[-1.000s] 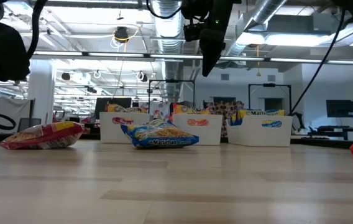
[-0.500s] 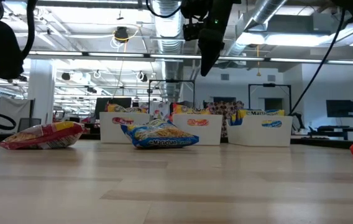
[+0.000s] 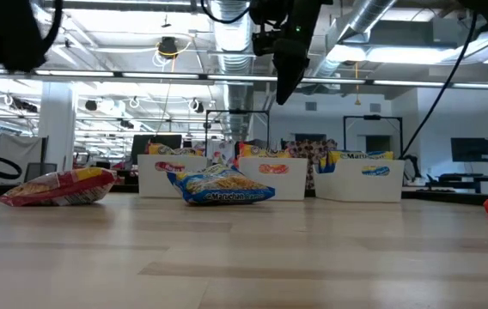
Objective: Sort Maruchan noodles
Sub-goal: Put the red noodle pack into the left white bin
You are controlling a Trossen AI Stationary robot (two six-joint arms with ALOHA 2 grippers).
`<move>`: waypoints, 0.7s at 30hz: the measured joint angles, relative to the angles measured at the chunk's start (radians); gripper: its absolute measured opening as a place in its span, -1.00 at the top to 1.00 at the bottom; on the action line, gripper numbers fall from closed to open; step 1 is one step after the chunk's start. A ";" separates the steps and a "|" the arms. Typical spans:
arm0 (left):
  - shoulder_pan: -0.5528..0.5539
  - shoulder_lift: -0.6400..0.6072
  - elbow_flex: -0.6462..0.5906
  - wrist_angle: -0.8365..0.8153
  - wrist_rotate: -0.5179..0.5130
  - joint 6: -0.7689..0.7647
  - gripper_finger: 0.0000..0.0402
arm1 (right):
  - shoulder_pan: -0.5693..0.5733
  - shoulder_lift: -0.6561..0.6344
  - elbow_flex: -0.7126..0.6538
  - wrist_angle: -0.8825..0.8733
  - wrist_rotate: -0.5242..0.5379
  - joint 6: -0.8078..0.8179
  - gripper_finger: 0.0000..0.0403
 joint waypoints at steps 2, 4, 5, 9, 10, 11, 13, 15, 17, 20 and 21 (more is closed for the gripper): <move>0.020 0.000 0.025 -0.041 0.012 0.042 1.00 | 0.001 0.000 0.000 0.000 0.000 0.001 -0.07; 0.041 -0.001 0.048 -0.102 0.015 0.092 1.00 | 0.001 0.000 0.000 -0.003 0.000 0.020 -0.07; 0.052 -0.004 0.057 -0.135 0.018 0.119 1.00 | 0.001 0.000 0.000 -0.006 0.000 0.038 -0.07; 0.109 -0.032 0.076 -0.265 0.019 0.229 1.00 | 0.001 0.000 0.000 -0.090 -0.017 0.118 -0.07; 0.127 -0.043 0.076 -0.292 0.018 0.252 1.00 | 0.001 0.000 0.000 -0.124 -0.037 0.133 -0.06; 0.145 -0.051 0.076 -0.313 0.017 0.274 1.00 | 0.001 0.000 0.000 -0.161 -0.063 0.144 -0.05; 0.185 -0.071 0.076 -0.357 0.016 0.323 1.00 | 0.002 0.000 0.000 -0.232 -0.128 0.167 -0.03; 0.227 -0.089 0.076 -0.390 0.016 0.364 1.00 | 0.009 0.000 0.000 -0.286 -0.190 0.187 0.00; 0.269 -0.104 0.076 -0.415 0.015 0.401 1.00 | 0.023 0.000 0.000 -0.317 -0.233 0.198 0.03; 0.327 -0.112 0.076 -0.441 0.014 0.456 1.00 | 0.054 0.000 0.000 -0.347 -0.259 0.224 0.09; 0.347 -0.112 0.076 -0.450 0.013 0.474 1.00 | 0.067 0.000 0.000 -0.354 -0.261 0.233 0.11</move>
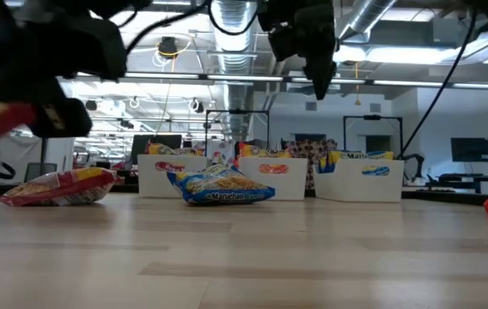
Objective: Sort Maruchan noodles
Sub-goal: Put the red noodle pack into the left white bin
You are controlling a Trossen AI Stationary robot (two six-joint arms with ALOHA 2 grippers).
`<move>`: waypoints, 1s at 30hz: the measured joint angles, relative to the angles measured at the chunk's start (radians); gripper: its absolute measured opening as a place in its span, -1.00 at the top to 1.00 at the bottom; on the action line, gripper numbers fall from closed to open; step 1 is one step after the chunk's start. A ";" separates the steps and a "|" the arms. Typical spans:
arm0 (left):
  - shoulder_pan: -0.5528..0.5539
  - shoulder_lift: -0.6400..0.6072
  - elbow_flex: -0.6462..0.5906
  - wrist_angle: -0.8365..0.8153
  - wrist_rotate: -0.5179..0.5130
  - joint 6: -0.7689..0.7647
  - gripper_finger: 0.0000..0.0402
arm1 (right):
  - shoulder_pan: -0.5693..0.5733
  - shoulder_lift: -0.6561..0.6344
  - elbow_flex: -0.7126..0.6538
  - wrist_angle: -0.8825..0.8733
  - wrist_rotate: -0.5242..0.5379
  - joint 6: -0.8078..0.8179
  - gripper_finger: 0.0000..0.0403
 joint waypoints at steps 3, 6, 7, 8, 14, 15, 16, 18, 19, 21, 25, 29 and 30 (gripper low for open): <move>0.061 0.000 0.000 -0.018 -0.001 0.046 1.00 | 0.043 -0.003 0.000 0.000 0.000 0.024 0.17; 0.127 0.000 0.000 -0.025 -0.012 0.093 1.00 | 0.096 -0.020 -0.001 -0.001 0.000 0.031 0.22; 0.149 0.000 0.000 -0.029 -0.013 0.108 1.00 | 0.114 -0.024 0.000 -0.003 0.000 0.039 0.23; 0.172 0.000 0.000 -0.034 -0.012 0.123 1.00 | 0.130 -0.031 -0.001 -0.001 0.000 0.055 0.23; 0.272 0.000 0.000 -0.061 0.003 0.234 1.00 | 0.236 -0.074 0.000 0.011 -0.001 0.214 0.24; 0.282 0.000 0.000 -0.068 0.004 0.252 1.00 | 0.255 -0.075 0.000 0.018 -0.001 0.248 0.24; 0.290 0.000 0.000 -0.077 0.004 0.270 1.00 | 0.274 -0.074 0.000 0.017 -0.001 0.281 0.24; 0.301 0.000 0.000 -0.085 0.004 0.300 1.00 | 0.312 -0.072 0.000 0.015 -0.001 0.340 0.24; 0.306 0.000 0.000 -0.093 0.005 0.312 1.00 | 0.330 -0.072 0.000 0.015 -0.001 0.366 0.24; 0.313 0.000 0.000 -0.105 0.004 0.319 1.00 | 0.364 -0.073 0.000 0.030 -0.001 0.393 0.24; 0.324 0.000 0.000 -0.119 0.002 0.344 1.00 | 0.421 -0.072 -0.011 0.153 0.000 0.455 0.20; 0.332 0.000 0.000 -0.118 0.000 0.373 1.00 | 0.464 -0.072 -0.011 0.273 0.031 0.551 0.10; 0.334 0.000 0.000 -0.114 0.000 0.383 1.00 | 0.473 -0.072 -0.011 0.298 0.045 0.557 0.07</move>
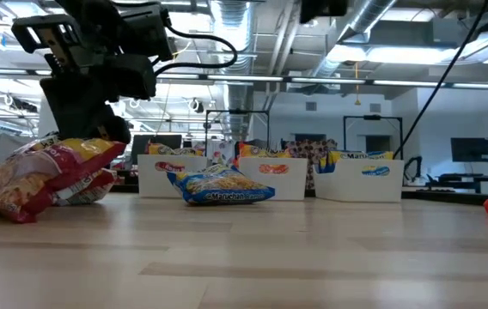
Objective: Sort Maruchan noodles
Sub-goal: Put the red noodle pack into the left white bin
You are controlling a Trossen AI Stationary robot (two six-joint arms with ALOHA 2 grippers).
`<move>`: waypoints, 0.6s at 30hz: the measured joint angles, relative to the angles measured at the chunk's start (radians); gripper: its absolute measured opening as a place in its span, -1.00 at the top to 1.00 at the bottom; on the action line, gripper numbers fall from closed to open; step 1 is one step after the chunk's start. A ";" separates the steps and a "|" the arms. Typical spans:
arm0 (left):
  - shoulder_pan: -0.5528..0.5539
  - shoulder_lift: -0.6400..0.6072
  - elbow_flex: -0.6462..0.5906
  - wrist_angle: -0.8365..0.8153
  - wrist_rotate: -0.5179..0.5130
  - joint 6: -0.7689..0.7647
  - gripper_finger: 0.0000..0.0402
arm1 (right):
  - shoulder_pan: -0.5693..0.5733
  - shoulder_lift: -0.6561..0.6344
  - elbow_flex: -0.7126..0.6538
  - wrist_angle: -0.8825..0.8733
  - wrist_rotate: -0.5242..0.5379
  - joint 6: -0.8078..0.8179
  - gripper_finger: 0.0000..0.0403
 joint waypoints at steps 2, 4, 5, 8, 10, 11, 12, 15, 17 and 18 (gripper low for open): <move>0.002 0.000 0.000 0.009 -0.006 0.016 1.00 | 0.015 0.011 0.002 0.049 0.028 0.008 0.01; 0.003 0.000 0.000 0.012 -0.028 0.031 1.00 | 0.024 0.044 0.004 0.109 0.035 0.021 -0.03; 0.003 0.000 0.000 0.016 -0.032 0.033 1.00 | 0.025 0.056 -0.002 0.122 0.035 0.025 -0.05; 0.003 0.000 0.000 0.029 -0.030 0.033 1.00 | 0.026 0.109 0.003 0.196 0.036 0.010 -0.06; 0.003 0.000 0.000 0.029 -0.031 0.034 1.00 | 0.030 0.129 0.000 0.221 0.054 -0.031 -0.06; 0.003 0.000 0.000 0.029 -0.038 0.034 1.00 | 0.030 0.155 0.002 0.230 0.069 -0.049 -0.06; 0.003 0.000 0.000 0.029 -0.048 0.034 1.00 | 0.030 0.180 0.004 0.285 0.069 -0.055 -0.05; 0.003 0.000 0.000 0.040 -0.054 0.026 1.00 | 0.031 0.234 -0.002 0.317 0.067 -0.078 -0.04; 0.003 0.000 0.000 0.048 -0.052 0.025 1.00 | 0.029 0.263 0.002 0.415 0.054 -0.091 -0.03; 0.003 0.000 0.000 0.054 -0.049 0.018 1.00 | 0.028 0.270 0.001 0.426 0.050 -0.103 -0.03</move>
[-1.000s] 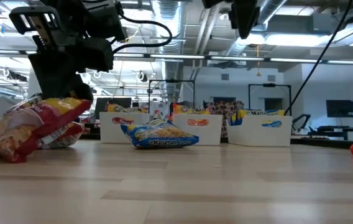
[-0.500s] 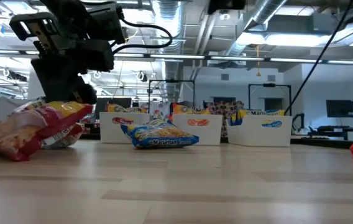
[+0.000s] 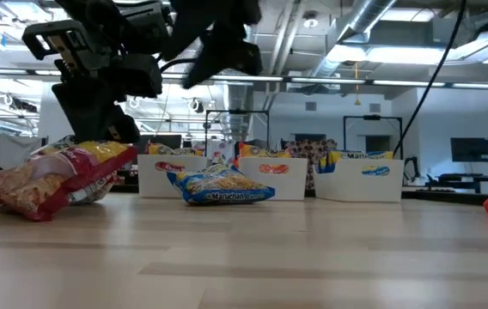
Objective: Sort Maruchan noodles
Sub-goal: Put the red noodle pack into the left white bin
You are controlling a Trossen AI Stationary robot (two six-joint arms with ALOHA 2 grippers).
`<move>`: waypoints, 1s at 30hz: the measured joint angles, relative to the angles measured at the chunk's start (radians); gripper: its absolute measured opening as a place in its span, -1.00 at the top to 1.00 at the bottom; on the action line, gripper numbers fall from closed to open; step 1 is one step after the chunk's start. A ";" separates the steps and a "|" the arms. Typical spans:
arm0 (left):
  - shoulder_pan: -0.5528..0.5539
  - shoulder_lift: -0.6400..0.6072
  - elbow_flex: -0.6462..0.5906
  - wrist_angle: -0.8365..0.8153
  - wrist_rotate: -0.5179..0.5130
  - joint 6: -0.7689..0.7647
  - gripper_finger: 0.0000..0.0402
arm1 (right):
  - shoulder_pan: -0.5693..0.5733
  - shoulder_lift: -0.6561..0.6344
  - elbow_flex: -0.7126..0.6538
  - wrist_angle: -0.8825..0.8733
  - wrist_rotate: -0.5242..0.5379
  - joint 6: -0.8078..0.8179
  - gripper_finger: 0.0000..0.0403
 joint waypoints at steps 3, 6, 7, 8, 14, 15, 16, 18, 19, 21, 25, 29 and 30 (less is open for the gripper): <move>0.000 0.000 0.000 0.014 -0.004 -0.009 1.00 | -0.002 0.042 0.003 0.072 -0.025 -0.020 -0.02; 0.000 0.000 0.000 0.038 -0.002 -0.027 1.00 | -0.010 0.064 -0.002 0.093 -0.041 -0.043 -0.02; 0.000 0.000 0.000 0.039 -0.001 -0.032 1.00 | -0.013 0.069 0.003 0.150 -0.045 -0.048 -0.02; 0.000 0.000 0.000 0.044 0.004 -0.044 1.00 | -0.017 0.069 0.003 0.148 -0.044 -0.063 -0.02; 0.000 0.000 0.000 0.069 0.002 -0.069 1.00 | -0.043 0.091 -0.004 0.126 -0.044 -0.103 -0.02; 0.000 0.000 0.000 0.067 0.000 -0.068 1.00 | -0.048 0.102 0.002 0.171 -0.045 -0.100 -0.02; 0.000 0.000 0.000 0.065 0.004 -0.068 1.00 | -0.052 0.108 0.003 0.182 -0.040 -0.098 -0.02; 0.000 0.000 0.000 0.070 0.006 -0.069 1.00 | -0.063 0.106 -0.001 0.123 -0.039 -0.096 -0.02; 0.000 0.000 0.000 0.070 0.005 -0.068 1.00 | -0.067 0.105 -0.002 0.141 -0.040 -0.095 -0.02; 0.000 0.000 0.002 0.067 0.014 -0.068 1.00 | -0.069 0.107 0.002 0.164 -0.016 -0.101 -0.02; -0.001 0.000 0.005 0.081 0.026 -0.064 1.00 | -0.076 0.106 0.001 0.177 0.016 -0.118 -0.02; -0.001 0.000 0.006 0.081 0.023 -0.056 1.00 | -0.086 0.106 0.001 0.169 0.016 -0.133 -0.02; -0.001 0.000 0.006 0.081 0.021 -0.053 1.00 | -0.087 0.106 0.001 0.172 0.016 -0.138 -0.02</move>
